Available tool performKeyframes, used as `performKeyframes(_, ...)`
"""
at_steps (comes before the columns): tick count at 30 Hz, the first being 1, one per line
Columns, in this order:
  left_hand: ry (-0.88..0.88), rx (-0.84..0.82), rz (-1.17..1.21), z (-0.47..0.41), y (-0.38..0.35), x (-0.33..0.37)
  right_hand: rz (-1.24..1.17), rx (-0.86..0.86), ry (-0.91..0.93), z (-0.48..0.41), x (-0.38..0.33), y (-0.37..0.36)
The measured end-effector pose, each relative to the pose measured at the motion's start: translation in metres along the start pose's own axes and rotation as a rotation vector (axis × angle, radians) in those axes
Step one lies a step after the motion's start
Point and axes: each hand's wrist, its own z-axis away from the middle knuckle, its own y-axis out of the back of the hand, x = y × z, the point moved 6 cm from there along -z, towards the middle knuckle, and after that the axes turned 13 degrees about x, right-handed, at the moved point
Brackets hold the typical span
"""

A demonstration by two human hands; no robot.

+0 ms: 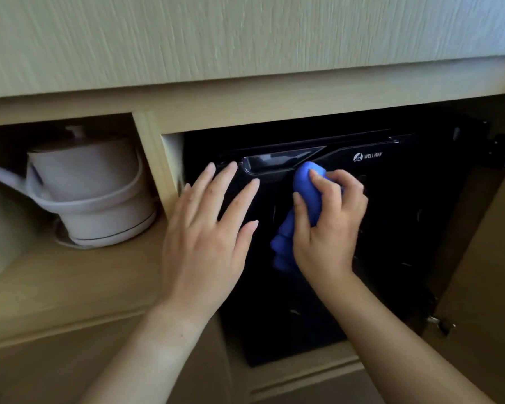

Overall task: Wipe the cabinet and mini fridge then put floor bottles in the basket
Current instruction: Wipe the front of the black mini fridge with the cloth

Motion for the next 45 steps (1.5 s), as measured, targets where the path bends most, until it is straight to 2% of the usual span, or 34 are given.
performKeyframes(3, -0.065, 0.041, -0.007, 0.017, 0.013, -0.008, 0.001, -0.105, 0.141, 0.018, -0.012, -0.01)
performKeyframes(5, -0.071, 0.048, 0.022, 0.029, 0.02, -0.019, 0.012, -0.115, 0.175, 0.019, -0.003, -0.005)
performKeyframes(11, 0.043, 0.059, 0.024, 0.059, 0.027, -0.058, 0.032, -0.003, 0.02, 0.006, -0.006, -0.002)
performKeyframes(15, 0.172, -0.061, 0.116, 0.076, 0.013, -0.06, -0.005, -0.069, 0.131, 0.023, -0.021, -0.015)
performKeyframes(19, 0.153, -0.058, 0.065, 0.08, 0.012, -0.06, 0.012, -0.13, 0.171, 0.028, -0.006, -0.007)
performKeyframes(25, 0.14, -0.011, 0.007, 0.08, 0.014, -0.059, -0.005, 0.017, 0.055, 0.017, -0.024, -0.011)
performKeyframes(30, 0.131, -0.018, 0.005, 0.08, 0.014, -0.059, 0.002, -0.166, 0.227, 0.038, -0.019, -0.016)
performKeyframes(34, 0.137, -0.062, 0.02, 0.08, 0.012, -0.06, 0.034, -0.135, 0.164, 0.024, -0.006, -0.008)
performKeyframes(40, 0.06, -0.127, -0.042, 0.083, 0.02, -0.069, -0.054, -0.001, 0.124, 0.005, -0.051, -0.024)
performKeyframes(45, 0.139, -0.228, -0.127, 0.1, 0.026, -0.088, -0.053, -0.118, 0.278, 0.035, -0.051, -0.032)
